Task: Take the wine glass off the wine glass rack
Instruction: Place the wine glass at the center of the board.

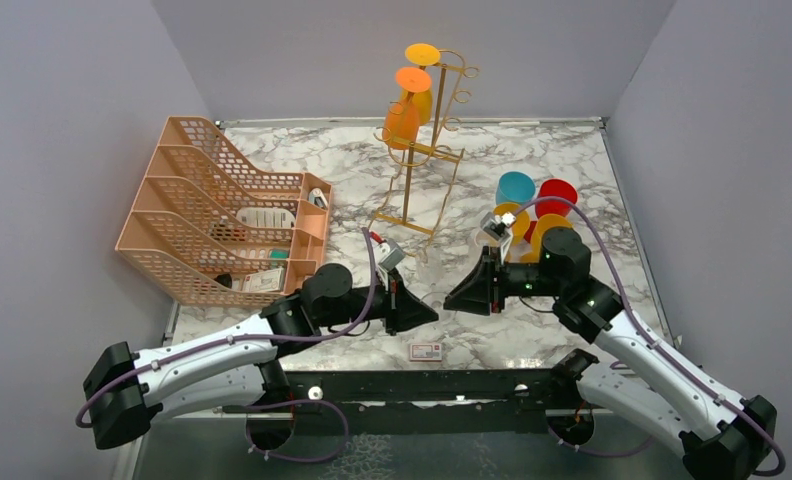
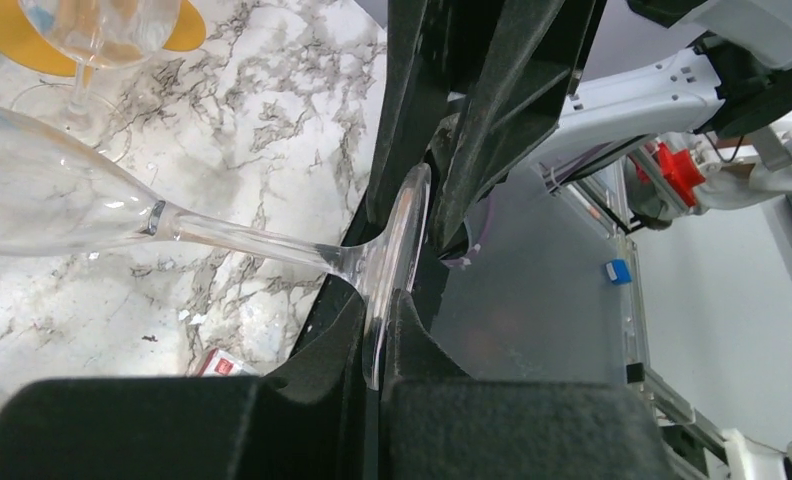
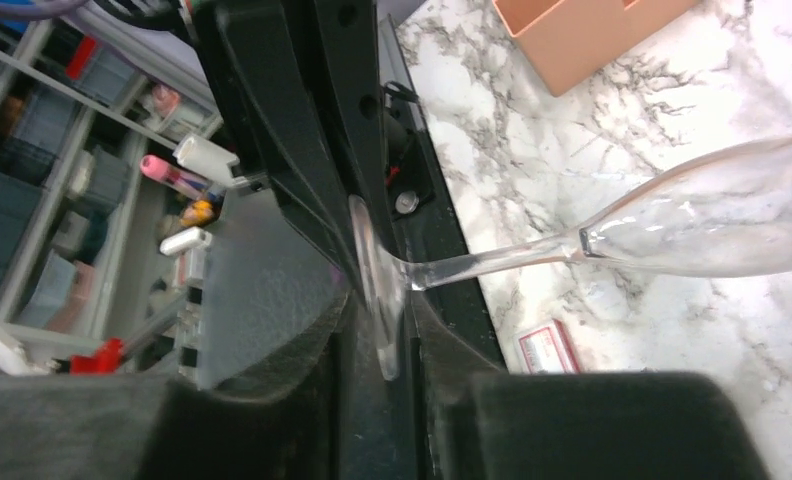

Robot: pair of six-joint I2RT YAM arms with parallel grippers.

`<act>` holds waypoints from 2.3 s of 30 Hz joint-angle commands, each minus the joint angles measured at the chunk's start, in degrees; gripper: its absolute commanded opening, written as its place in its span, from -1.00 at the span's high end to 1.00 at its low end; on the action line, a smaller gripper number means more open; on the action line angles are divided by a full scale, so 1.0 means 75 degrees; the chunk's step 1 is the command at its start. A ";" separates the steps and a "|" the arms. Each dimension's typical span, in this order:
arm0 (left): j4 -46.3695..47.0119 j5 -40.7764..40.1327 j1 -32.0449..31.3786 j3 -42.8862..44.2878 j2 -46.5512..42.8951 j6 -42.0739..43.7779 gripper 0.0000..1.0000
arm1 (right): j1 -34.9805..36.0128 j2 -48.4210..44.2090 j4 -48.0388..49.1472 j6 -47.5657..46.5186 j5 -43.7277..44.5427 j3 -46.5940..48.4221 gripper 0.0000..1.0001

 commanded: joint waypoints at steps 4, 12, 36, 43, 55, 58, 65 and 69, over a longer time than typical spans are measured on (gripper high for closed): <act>-0.1013 0.0647 -0.0085 0.0080 -0.0601 0.2399 1.00 | 0.0039 -0.0217 -0.0300 -0.0562 0.0733 0.0852 0.08; -0.2123 0.1990 -0.0085 -0.0365 -0.2009 0.6424 1.00 | 0.0038 -0.0531 -0.1166 -0.1112 0.3191 0.1357 -0.04; -0.3052 0.1703 -0.0074 -0.1744 -0.3740 0.9789 1.00 | 0.0038 0.3043 -0.3307 -0.1718 0.0709 0.3822 -0.40; -0.3218 0.1659 -0.0072 -0.1930 -0.4230 0.9743 1.00 | 0.0037 0.3643 -0.3396 -0.1943 -0.0385 0.3975 -0.17; -0.3294 0.0842 -0.0074 -0.2189 -0.4979 0.9605 1.00 | 0.0038 0.4105 -0.4047 -0.2204 -0.2058 0.3844 0.10; -0.3297 0.0933 -0.0074 -0.2142 -0.4732 0.9693 1.00 | 0.0050 0.4289 -0.4206 -0.2334 -0.2275 0.3840 0.12; -0.3349 0.1030 -0.0074 -0.2077 -0.4325 0.9868 1.00 | 0.0073 0.4322 -0.4291 -0.2486 -0.2245 0.3707 0.38; -0.3345 0.0887 -0.0073 -0.2113 -0.4462 0.9857 1.00 | 0.0071 0.4235 -0.4209 -0.2425 -0.2232 0.3545 0.52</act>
